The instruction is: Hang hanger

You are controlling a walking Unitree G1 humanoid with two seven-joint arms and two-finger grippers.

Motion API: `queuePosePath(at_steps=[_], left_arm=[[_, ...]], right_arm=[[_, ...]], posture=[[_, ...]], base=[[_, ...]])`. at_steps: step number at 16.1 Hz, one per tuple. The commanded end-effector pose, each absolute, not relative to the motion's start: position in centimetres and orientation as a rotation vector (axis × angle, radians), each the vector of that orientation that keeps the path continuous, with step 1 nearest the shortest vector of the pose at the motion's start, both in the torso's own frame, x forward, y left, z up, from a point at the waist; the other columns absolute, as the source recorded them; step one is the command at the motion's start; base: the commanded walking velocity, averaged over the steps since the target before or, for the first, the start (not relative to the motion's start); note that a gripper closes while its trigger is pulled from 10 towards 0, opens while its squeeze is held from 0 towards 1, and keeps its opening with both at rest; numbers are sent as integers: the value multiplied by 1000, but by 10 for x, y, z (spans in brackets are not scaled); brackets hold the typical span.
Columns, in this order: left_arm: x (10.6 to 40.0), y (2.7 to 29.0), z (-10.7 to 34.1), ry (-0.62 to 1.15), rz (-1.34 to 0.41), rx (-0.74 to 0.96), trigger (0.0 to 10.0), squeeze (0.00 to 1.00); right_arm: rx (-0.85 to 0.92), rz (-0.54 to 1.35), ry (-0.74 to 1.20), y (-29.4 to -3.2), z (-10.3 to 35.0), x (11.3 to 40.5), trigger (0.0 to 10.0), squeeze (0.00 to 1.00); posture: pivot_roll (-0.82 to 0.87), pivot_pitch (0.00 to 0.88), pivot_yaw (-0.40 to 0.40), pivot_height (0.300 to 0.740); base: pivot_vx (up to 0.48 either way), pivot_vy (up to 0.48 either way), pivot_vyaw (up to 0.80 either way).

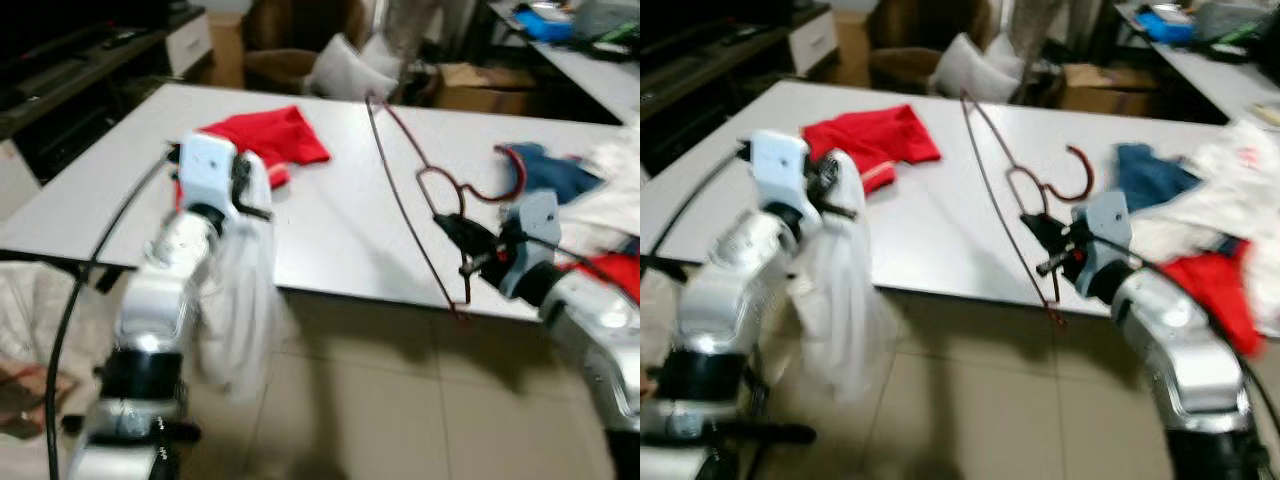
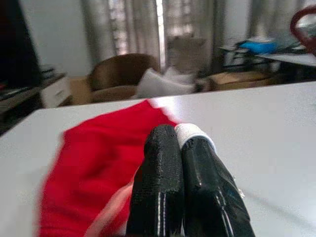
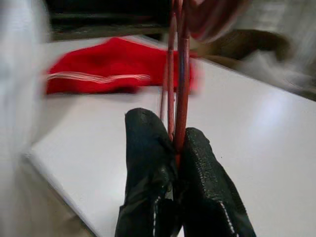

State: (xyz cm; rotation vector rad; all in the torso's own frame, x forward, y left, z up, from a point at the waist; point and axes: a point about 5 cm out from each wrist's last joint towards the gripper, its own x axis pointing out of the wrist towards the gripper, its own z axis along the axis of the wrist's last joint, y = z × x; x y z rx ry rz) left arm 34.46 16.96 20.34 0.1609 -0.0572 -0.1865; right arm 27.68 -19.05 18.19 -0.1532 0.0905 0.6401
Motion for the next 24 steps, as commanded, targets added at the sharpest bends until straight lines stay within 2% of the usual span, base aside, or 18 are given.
queuePosePath(at_steps=[1,5,9,12,16,21,24], left_arm=[[350,170,215,-95,-187,175,10000,0],[372,181,244,-146,-188,214,10000,0],[387,176,265,-192,-238,220,10000,0],[392,168,282,-237,-310,208,10000,0],[387,150,295,-271,-471,182,10000,0],[364,106,322,-307,-735,17,10000,0],[350,98,335,-334,-840,16,10000,0]], right_arm=[[-187,704,63,-193,195,275,10000,0],[-240,955,105,-196,212,260,10000,0],[-295,1112,248,-196,209,246,10000,0],[-283,1224,315,-192,207,237,10000,0],[-296,1276,322,-182,206,243,10000,0],[-315,1262,298,-166,201,258,10000,0],[-333,1265,273,-157,200,268,10000,0]], posture=[[-141,0,-17,719],[-146,0,-14,719],[-157,0,-4,719],[-141,0,-24,719],[-123,0,-31,719],[-108,0,-31,719],[-103,0,-34,719]], base=[[412,0,0],[412,0,0],[411,0,0],[410,0,0],[412,0,0],[365,0,0],[0,0,0]])
